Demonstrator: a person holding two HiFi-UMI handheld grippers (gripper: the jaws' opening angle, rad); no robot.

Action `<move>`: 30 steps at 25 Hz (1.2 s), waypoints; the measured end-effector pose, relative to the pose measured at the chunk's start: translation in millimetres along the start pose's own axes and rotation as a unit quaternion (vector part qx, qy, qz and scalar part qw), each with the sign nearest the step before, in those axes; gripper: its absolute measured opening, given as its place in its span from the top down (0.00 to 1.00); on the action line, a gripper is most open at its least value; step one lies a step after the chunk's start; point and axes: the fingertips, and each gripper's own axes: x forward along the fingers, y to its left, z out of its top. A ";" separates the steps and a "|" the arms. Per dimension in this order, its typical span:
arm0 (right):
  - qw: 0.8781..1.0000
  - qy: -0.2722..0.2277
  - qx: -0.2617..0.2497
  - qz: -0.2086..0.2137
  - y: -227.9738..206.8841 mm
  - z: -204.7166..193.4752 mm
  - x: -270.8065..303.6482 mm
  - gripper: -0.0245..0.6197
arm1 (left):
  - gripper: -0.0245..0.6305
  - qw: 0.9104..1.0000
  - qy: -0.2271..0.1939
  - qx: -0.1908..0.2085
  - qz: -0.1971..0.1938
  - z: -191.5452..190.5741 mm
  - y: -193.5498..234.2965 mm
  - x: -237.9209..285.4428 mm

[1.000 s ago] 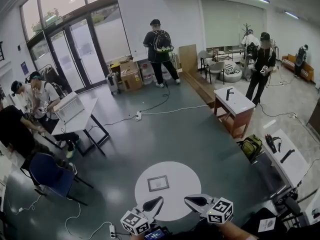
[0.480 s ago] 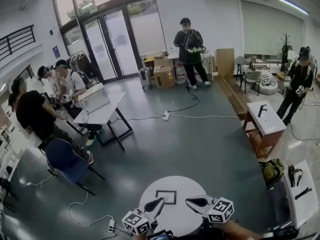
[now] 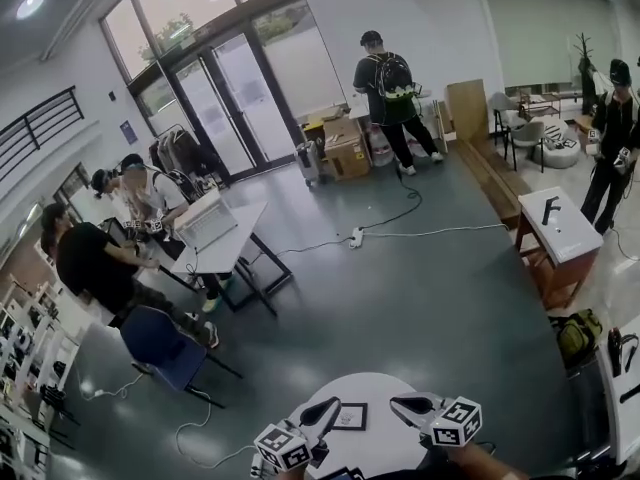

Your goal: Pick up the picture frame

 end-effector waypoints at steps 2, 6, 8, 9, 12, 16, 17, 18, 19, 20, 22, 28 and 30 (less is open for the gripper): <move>1.000 -0.005 0.011 -0.004 -16.7 0.8 -2.9 0.96 | 0.96 1.000 0.010 -0.002 0.001 -2.7 3.5 11.8; 1.000 -0.007 0.024 0.004 -41.4 0.8 3.8 0.96 | 0.96 1.000 0.022 -0.004 0.007 -7.3 13.0 34.4; 0.999 0.000 0.029 0.018 -45.4 -1.0 13.3 0.96 | 0.96 1.000 0.023 -0.010 0.017 -10.8 23.4 39.9; 0.999 0.004 0.031 0.027 -46.2 -1.9 18.6 0.96 | 0.96 0.999 0.023 -0.016 0.023 -11.9 29.3 41.6; 0.998 0.023 0.034 0.053 -47.8 -5.1 34.4 0.96 | 0.96 0.998 0.023 -0.030 0.044 -11.1 45.2 42.9; 0.995 0.044 0.039 0.082 -55.3 -12.7 46.9 0.96 | 0.96 0.996 0.022 -0.038 0.075 -15.1 61.7 41.7; 0.995 0.046 0.042 0.084 -60.2 -15.1 49.4 0.96 | 0.96 0.995 0.023 -0.039 0.084 -17.0 66.7 41.4; 0.994 0.047 0.044 0.084 -66.9 -17.9 52.9 0.96 | 0.96 0.995 0.024 -0.039 0.094 -18.9 73.2 40.4; 0.994 0.049 0.047 0.081 -74.9 -21.2 57.6 0.96 | 0.96 0.994 0.026 -0.037 0.104 -21.1 81.4 38.4; 0.995 0.051 0.049 0.076 -83.1 -25.0 63.5 0.96 | 0.96 0.992 0.030 -0.035 0.116 -23.8 91.2 34.6; 0.995 0.058 0.058 0.062 -95.2 -34.0 77.2 0.96 | 0.96 0.989 0.044 -0.033 0.138 -31.2 113.6 20.3; 0.991 0.104 0.082 -0.002 -109.9 -83.8 124.3 0.94 | 0.96 0.987 0.067 -0.063 0.132 -73.7 178.7 -39.0; 0.989 0.116 0.081 -0.030 -117.1 -109.0 139.8 0.92 | 0.96 0.987 0.071 -0.079 0.125 -105.0 206.0 -52.3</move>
